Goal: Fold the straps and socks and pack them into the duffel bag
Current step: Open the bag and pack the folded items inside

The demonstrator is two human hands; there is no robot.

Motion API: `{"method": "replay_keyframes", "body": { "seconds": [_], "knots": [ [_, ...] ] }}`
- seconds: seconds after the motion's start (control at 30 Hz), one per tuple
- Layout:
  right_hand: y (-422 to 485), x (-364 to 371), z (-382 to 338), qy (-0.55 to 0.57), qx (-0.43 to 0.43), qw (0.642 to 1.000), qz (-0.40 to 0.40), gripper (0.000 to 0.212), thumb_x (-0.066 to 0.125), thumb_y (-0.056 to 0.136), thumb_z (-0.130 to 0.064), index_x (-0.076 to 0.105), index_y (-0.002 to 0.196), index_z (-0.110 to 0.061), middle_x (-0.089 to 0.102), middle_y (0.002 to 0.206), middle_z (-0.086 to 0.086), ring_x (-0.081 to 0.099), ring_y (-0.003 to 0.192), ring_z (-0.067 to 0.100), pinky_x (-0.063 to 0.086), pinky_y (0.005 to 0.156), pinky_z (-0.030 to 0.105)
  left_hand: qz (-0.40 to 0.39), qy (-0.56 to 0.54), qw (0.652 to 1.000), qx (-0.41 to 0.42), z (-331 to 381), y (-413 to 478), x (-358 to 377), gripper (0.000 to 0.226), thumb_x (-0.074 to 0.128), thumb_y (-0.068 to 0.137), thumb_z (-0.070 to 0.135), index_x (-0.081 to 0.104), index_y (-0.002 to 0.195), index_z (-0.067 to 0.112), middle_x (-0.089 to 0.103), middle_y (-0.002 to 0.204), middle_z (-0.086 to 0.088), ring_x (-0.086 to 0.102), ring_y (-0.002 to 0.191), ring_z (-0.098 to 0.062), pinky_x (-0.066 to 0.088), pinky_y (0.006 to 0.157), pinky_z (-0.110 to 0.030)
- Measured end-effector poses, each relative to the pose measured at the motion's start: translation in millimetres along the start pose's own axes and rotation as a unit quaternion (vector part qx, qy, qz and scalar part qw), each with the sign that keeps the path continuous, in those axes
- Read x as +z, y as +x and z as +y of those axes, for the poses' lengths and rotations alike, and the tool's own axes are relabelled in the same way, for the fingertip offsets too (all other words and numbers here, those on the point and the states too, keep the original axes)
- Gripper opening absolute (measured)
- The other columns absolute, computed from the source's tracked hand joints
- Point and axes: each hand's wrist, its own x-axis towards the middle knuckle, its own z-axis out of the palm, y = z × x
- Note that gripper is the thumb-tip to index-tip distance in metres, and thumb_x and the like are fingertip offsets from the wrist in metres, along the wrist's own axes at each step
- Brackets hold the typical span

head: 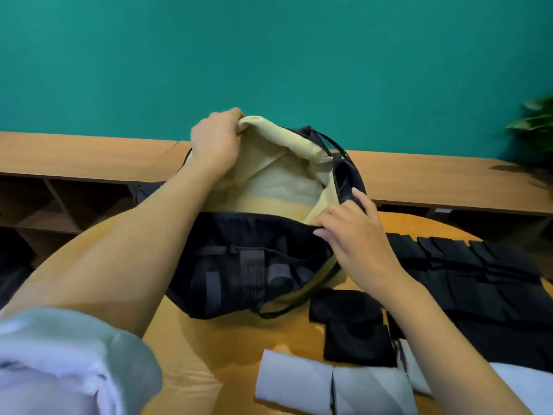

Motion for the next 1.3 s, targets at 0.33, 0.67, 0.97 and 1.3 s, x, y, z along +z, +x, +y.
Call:
{"method": "replay_keyframes", "body": {
  "seconds": [0.33,0.67,0.97,1.3],
  "knots": [
    [-121.0,62.5,20.3,0.023,0.06,0.981,-0.183,0.033,0.034,0.1,-0.048,0.058,0.091,-0.028,0.057,0.088,-0.018,0.057,0.094,0.002,-0.002,0.121,0.036,-0.17,-0.181,0.969,-0.002,19.3,-62.5,114.3,0.029,0.072,0.085,0.033,0.052,0.102,0.02,0.066,0.099,-0.003,0.059,0.089,-0.028,0.048,0.074,-0.04],
    [-107.8,32.9,125.2,0.085,0.226,0.968,-0.063,0.042,0.053,0.1,-0.029,0.046,0.141,-0.024,0.044,0.146,-0.007,0.034,0.138,0.01,0.031,0.114,0.036,-0.092,-0.226,0.97,-0.014,-5.7,-53.8,98.0,0.027,0.054,0.085,-0.002,0.043,0.092,0.021,0.059,0.086,-0.003,0.055,0.077,-0.03,0.045,0.069,-0.043],
    [-52.2,58.9,214.4,0.059,0.232,0.907,-0.347,0.103,0.074,0.075,-0.056,0.013,0.155,-0.034,0.006,0.163,-0.008,-0.002,0.15,0.016,0.005,0.121,0.049,-0.046,-0.231,0.969,-0.071,-21.5,-36.7,100.7,0.025,0.053,0.09,0.002,0.045,0.093,0.026,0.059,0.088,0.0,0.055,0.081,-0.026,0.049,0.072,-0.047],
    [-38.1,108.1,229.3,0.047,0.348,0.832,-0.429,0.115,0.052,0.064,-0.083,0.001,0.155,-0.034,0.004,0.163,0.005,0.013,0.146,0.039,0.021,0.115,0.053,-0.098,-0.236,0.967,0.007,-26.1,-35.7,110.7,0.032,0.057,0.083,-0.002,0.048,0.099,0.024,0.059,0.099,0.006,0.056,0.082,-0.021,0.047,0.074,-0.042]
  ]
}}
